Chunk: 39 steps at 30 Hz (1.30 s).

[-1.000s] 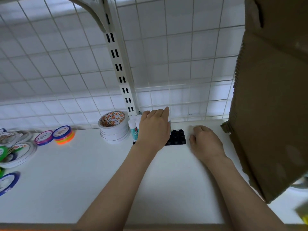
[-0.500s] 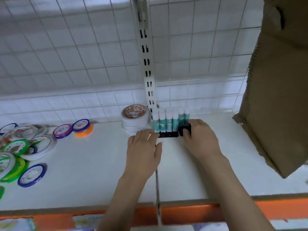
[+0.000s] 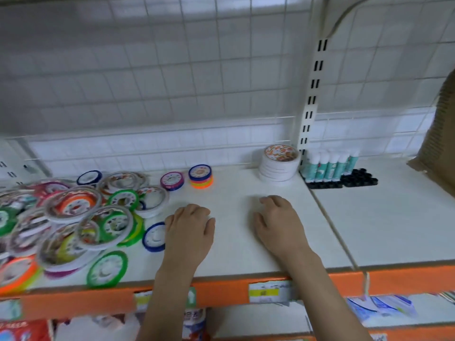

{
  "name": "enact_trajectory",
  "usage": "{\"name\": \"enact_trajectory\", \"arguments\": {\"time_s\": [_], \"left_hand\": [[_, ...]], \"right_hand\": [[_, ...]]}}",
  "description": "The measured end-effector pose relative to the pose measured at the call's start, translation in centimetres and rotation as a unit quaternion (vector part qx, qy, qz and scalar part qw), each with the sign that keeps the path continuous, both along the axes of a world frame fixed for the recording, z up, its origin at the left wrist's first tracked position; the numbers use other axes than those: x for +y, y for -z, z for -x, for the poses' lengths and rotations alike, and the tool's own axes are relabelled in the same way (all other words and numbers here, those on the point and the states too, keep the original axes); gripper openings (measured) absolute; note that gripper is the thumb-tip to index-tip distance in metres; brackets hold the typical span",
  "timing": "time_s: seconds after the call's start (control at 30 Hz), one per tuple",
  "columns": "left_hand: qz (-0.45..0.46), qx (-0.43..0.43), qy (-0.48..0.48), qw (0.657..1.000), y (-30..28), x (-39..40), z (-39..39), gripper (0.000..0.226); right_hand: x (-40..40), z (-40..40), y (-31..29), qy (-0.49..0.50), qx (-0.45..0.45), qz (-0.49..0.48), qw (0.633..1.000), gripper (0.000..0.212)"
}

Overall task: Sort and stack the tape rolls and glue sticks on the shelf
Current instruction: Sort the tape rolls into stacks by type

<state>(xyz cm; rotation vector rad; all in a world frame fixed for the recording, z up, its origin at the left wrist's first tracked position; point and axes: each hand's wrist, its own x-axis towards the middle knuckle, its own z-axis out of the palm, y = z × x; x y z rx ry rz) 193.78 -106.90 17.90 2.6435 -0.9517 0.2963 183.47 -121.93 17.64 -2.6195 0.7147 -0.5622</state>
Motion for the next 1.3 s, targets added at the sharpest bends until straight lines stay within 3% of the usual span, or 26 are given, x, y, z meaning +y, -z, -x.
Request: {"name": "enact_trajectory", "arguments": {"time_s": [0.23, 0.6, 0.77, 0.93, 1.03, 1.3], "left_hand": [[0.032, 0.025, 0.0, 0.999, -1.2, 5.7, -4.9, 0.031], [0.116, -0.039, 0.005, 0.992, -2.0, 12.3, -8.9, 0.022], [0.128, -0.02, -0.012, 0.991, -1.9, 14.6, -9.6, 0.016], [0.132, -0.019, -0.008, 0.991, -1.8, 15.6, -9.8, 0.019], [0.135, -0.012, -0.016, 0.991, -1.8, 15.8, -9.7, 0.028], [0.14, -0.01, -0.018, 0.99, -1.4, 15.3, -9.9, 0.014]], "right_hand": [[5.3, -4.8, -1.2, -0.026, 0.026, 0.023, 0.999, 0.035], [10.0, -11.6, -1.2, -0.126, 0.045, 0.049, 0.99, 0.034], [9.9, -16.4, -2.7, -0.153, 0.065, 0.112, 0.98, 0.039], [9.2, -20.4, -3.1, -0.153, 0.149, 0.155, 0.965, 0.041], [8.9, -21.4, -2.8, -0.162, 0.19, 0.182, 0.951, 0.038], [8.6, -20.9, -3.3, -0.173, 0.219, 0.192, 0.941, 0.039]]}}
